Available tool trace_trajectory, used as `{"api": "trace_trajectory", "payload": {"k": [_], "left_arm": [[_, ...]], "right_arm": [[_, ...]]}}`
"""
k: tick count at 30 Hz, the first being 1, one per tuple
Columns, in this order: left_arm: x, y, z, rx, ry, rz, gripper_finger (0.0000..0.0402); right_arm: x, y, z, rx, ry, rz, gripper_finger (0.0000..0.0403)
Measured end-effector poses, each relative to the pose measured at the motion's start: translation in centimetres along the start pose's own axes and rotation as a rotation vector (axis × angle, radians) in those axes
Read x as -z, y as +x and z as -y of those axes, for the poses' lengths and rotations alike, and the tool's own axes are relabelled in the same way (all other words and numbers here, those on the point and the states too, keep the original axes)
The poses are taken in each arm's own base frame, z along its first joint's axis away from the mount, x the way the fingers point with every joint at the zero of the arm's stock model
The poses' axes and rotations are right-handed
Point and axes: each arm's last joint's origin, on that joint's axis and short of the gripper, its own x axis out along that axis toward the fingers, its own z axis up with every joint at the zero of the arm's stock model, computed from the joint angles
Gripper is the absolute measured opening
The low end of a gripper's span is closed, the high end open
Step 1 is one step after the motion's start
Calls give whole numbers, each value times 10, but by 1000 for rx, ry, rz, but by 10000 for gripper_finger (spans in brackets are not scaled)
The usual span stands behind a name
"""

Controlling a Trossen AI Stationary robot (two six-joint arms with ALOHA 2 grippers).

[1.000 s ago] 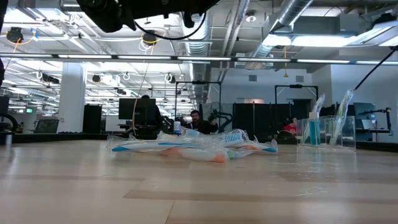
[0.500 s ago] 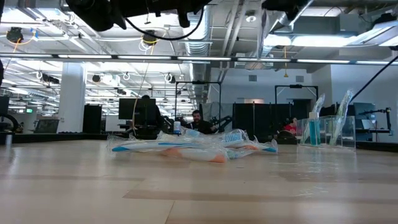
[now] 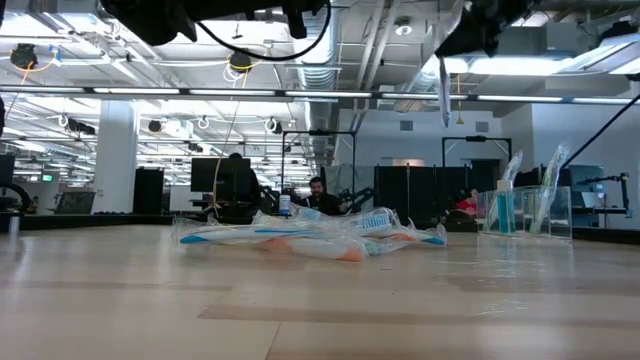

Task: Pick & Place toothbrushing station
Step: Put the purple toothbrush into the transparent organizer

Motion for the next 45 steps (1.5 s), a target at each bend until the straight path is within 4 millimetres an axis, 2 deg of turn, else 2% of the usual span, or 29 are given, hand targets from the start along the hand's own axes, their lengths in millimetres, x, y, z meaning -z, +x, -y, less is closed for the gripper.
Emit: {"api": "trace_trajectory", "payload": {"k": [3,7,11,19,25,41,45], "left_arm": [[1,0,0,0,2,-11,44],[2,0,0,1,3,-18,44],[2,0,0,0,3,-18,44],[2,0,0,-2,3,-17,44],[2,0,0,-1,3,-17,44],[2,0,0,0,3,-17,44],[2,0,0,0,3,-17,44]], "right_arm": [[9,4,6,45,35,-19,1],[35,15,17,121,73,-29,1],[51,12,27,189,100,6,1],[81,7,43,338,175,-42,1],[96,8,49,411,196,-9,1],[137,24,56,455,248,-57,2],[142,27,56,456,267,-48,4]]}}
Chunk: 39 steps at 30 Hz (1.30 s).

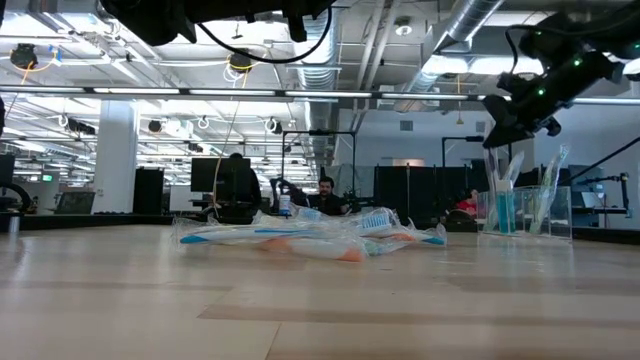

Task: Pick & Place toothbrushing station
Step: Put the purple toothbrush into the transparent organizer

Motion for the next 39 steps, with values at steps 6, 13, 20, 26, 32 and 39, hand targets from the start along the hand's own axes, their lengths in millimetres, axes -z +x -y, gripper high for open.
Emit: {"api": "trace_trajectory", "payload": {"k": [6,13,20,26,32,39], "left_arm": [[0,0,0,0,0,0,44],[0,0,0,-1,0,0,44],[0,0,0,-1,0,0,44],[0,0,0,-1,0,0,44],[0,0,0,-1,1,-1,44],[0,0,0,-1,1,-2,44]], "right_arm": [[4,7,-2,-41,14,-37,3],[7,18,-3,-49,14,-80,10],[7,20,-4,-56,10,-71,34],[7,20,-4,-58,2,-72,58],[6,19,-4,-58,-4,-67,70],[1,8,-3,-58,-5,-3,101]]}}
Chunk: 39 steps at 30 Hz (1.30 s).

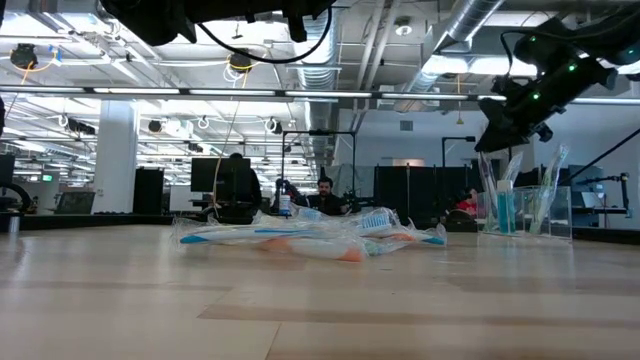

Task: Pick & Place toothbrushing station
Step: Put the purple toothbrush into the transparent organizer, then put the blue toothbrush into the transparent organizer

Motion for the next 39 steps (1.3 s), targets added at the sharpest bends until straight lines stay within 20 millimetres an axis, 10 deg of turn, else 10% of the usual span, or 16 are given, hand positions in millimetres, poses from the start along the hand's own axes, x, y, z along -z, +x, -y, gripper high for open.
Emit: {"api": "trace_trajectory", "payload": {"k": [17,39], "left_arm": [[2,0,0,1,3,-18,44],[60,-17,-18,-2,-143,-651,44]], "right_arm": [[4,-2,-1,-25,0,-35,177],[-4,-22,-27,-240,-83,85,166]]}}
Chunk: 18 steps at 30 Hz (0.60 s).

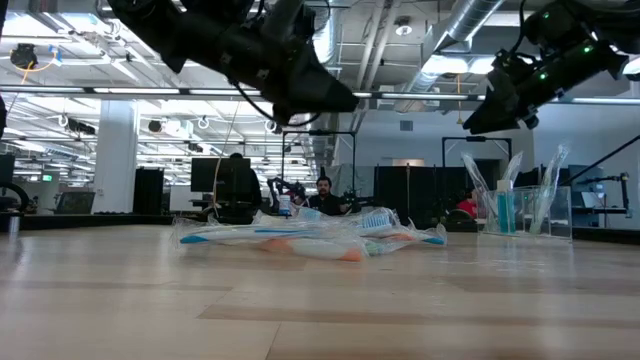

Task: Pick & Place toothbrushing station
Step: Put the blue toothbrush into the transparent organizer

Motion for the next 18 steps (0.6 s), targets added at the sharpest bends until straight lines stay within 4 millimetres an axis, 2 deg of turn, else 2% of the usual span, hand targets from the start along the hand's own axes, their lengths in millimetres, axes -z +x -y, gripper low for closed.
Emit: {"api": "trace_trajectory", "payload": {"k": [6,13,18], "left_arm": [[18,-2,5,60,-50,-187,44],[27,-6,24,152,-36,-263,46],[37,-10,38,147,-31,-340,64]], "right_arm": [[0,0,-10,-59,-25,-2,160],[-2,0,-22,-127,-54,28,161],[-4,-1,-29,-170,-82,41,160]]}}
